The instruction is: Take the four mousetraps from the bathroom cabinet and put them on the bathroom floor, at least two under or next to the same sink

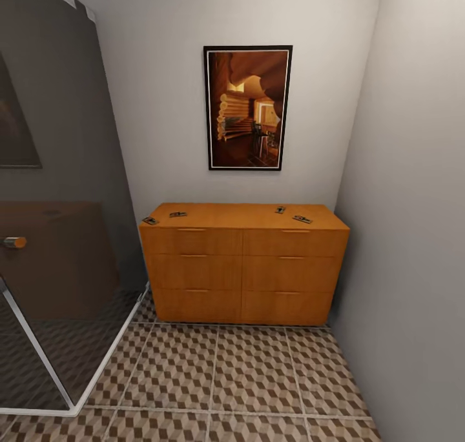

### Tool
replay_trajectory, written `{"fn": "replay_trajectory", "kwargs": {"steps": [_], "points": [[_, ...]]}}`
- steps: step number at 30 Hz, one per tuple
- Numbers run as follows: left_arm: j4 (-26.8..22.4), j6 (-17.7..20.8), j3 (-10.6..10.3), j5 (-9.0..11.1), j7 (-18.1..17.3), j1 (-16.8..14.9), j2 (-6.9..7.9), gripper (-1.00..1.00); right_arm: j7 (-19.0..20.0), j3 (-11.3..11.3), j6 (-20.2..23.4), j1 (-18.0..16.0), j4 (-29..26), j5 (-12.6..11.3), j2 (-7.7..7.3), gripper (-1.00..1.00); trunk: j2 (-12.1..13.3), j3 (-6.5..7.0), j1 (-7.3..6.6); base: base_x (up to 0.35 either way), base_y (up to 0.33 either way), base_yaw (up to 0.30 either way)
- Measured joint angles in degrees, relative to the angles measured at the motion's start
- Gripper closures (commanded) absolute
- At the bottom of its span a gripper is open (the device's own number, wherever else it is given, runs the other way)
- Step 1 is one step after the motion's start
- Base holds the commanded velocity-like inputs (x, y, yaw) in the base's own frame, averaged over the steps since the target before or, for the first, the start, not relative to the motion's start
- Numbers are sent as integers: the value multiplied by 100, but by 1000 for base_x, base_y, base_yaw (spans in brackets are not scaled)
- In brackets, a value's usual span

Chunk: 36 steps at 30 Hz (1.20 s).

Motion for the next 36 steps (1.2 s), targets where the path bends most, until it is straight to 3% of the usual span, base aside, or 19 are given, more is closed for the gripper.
{"fn": "replay_trajectory", "kwargs": {"steps": [18,36], "points": [[1,0,0,0,-1,0,0,-100,-1,0,0,-2,14,0,1,-100,0,0,-1,16,-20,0],[0,0,0,-8,0,0,0,-100,0,0,0,-1,14,0,-4,-100,0,0,-3,249,-18,0]]}}
